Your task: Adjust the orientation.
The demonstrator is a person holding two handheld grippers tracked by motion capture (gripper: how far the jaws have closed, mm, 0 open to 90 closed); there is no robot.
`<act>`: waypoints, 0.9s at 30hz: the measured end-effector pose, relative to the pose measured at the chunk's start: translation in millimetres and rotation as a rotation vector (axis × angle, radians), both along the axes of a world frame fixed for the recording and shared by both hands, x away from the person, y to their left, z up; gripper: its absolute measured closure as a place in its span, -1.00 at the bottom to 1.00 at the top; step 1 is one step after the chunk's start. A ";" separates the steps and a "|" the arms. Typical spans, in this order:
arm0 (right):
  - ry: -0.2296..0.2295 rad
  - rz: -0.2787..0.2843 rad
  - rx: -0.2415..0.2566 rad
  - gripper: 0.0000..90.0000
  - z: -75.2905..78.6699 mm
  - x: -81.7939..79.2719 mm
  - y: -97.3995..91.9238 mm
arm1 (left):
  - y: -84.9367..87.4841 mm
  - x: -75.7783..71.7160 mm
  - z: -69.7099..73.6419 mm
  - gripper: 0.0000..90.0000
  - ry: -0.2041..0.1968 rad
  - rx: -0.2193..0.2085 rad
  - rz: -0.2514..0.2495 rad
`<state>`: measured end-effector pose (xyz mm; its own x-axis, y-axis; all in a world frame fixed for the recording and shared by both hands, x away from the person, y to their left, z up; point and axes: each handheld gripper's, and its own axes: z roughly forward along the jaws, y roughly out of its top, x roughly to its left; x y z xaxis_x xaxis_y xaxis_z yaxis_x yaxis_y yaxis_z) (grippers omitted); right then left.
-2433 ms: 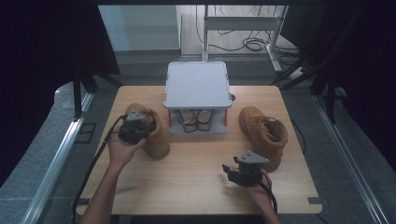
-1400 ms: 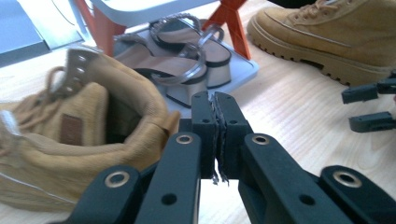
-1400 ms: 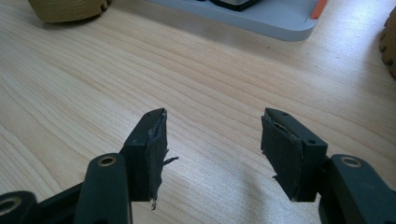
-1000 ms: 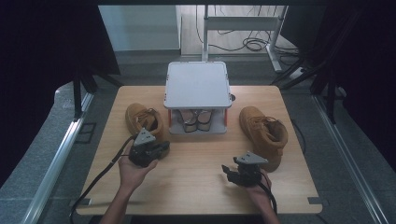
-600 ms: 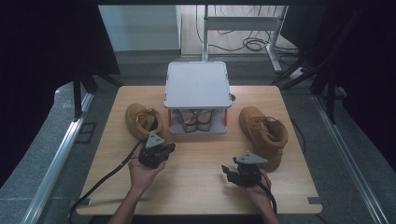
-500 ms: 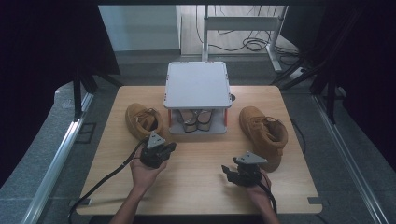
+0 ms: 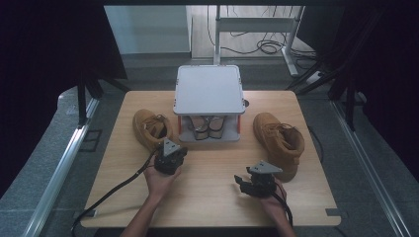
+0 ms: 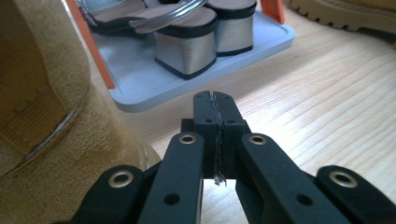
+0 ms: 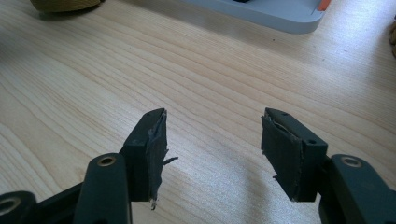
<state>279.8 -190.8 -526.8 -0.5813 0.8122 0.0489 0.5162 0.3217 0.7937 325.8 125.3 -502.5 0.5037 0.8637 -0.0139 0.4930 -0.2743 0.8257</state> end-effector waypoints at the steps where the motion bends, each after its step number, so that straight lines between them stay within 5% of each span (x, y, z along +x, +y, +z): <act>1: 0.000 0.000 0.000 -0.09 0.0 0.0 -0.1 | 0.0 0.4 -0.7 0.98 -0.002 0.004 0.006; 11: 0.002 -0.001 -0.002 -0.09 -0.3 0.0 -0.5 | 16.3 4.1 -5.4 0.98 0.009 0.020 0.060; 13: 0.002 -0.001 -0.003 -0.09 -0.3 0.0 -0.4 | 20.6 3.8 -5.5 0.98 0.016 -0.006 0.046; 27: -0.002 -0.009 0.002 -0.09 1.0 -0.4 -3.7 | 24.5 -1.6 -7.4 0.99 0.010 0.019 0.029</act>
